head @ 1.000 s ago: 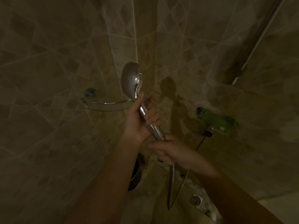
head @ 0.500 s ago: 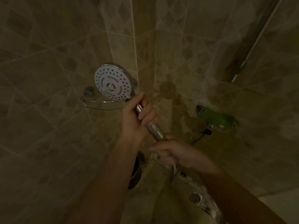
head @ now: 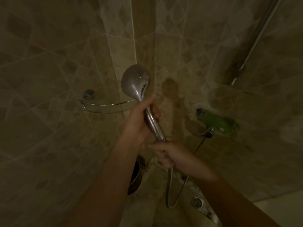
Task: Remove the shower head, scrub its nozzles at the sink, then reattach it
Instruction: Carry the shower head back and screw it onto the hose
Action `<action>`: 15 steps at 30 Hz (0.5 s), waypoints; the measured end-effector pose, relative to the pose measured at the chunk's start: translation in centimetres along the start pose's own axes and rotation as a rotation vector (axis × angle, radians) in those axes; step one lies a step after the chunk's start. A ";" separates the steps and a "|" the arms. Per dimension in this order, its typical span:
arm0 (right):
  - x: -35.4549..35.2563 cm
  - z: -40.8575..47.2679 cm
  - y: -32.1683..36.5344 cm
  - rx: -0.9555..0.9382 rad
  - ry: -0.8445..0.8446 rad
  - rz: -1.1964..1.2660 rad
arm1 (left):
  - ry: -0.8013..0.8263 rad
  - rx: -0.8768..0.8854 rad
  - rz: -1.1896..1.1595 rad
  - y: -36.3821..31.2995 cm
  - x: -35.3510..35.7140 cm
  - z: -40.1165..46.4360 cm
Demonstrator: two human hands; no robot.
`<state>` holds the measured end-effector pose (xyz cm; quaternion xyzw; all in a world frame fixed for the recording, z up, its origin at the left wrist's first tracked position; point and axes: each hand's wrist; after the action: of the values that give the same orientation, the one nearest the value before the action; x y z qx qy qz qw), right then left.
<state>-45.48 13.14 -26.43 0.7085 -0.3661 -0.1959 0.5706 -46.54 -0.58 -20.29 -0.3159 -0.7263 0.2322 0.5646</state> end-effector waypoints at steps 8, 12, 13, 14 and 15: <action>0.3 0.4 -0.6 -0.164 -0.319 -0.411 | -0.410 0.019 0.085 2.6 1.1 0.6; -0.5 -0.4 -0.6 0.037 0.150 0.133 | 0.162 -0.125 -0.138 1.5 -0.6 -0.3; -0.5 -0.5 -0.4 0.036 0.154 0.133 | 0.168 -0.118 -0.142 1.5 -0.6 -0.3; -0.4 -0.4 -0.3 0.016 0.080 0.083 | 0.088 -0.110 -0.115 1.5 -0.2 -0.2; -0.1 -0.2 -0.2 -0.033 -0.056 -0.021 | -0.049 -0.081 -0.042 1.8 0.2 0.0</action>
<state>-45.32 13.39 -26.55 0.6972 -0.3711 -0.2274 0.5696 -46.24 0.82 -21.40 -0.3173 -0.7554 0.1982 0.5380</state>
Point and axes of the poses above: each hand's wrist, its own z-axis towards the middle knuckle, its own x-axis out of the palm, y = z × x, and after that the axes turned 9 degrees about -x, right-handed
